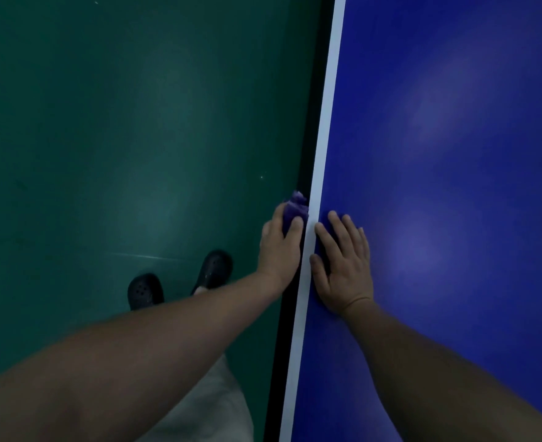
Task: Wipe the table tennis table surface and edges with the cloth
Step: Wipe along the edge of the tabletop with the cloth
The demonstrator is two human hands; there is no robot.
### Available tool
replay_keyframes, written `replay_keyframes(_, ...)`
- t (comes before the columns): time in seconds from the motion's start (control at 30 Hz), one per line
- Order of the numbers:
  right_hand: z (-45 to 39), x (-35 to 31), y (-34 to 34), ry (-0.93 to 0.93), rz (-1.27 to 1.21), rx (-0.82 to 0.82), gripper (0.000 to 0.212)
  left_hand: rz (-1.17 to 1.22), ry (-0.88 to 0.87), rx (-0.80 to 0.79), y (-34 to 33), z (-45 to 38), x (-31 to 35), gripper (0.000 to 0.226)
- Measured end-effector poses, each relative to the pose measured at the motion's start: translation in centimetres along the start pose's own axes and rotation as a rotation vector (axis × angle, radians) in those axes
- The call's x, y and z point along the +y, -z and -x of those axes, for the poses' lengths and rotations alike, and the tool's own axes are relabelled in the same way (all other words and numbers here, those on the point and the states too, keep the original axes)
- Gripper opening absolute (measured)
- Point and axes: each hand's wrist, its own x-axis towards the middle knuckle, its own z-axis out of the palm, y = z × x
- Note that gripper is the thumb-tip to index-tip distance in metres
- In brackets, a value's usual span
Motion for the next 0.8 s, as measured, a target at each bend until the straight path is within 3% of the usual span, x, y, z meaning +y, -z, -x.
replay_keyframes(0.2,-0.3,0.0,0.2,-0.006,0.003,-0.017,0.055,0.014,0.063,-0.045,0.8,6.2,-3.0,0.037)
replay_keyframes(0.57,-0.4,-0.1,0.6,-0.030,-0.041,-0.036,0.054,-0.052,0.059,-0.009,-0.4,-3.6,4.6,0.040)
replay_keyframes(0.8,-2.2,0.0,2.0,-0.059,-0.140,-0.030,0.043,-0.032,0.116,-0.018,-0.2,-0.3,3.0,0.034)
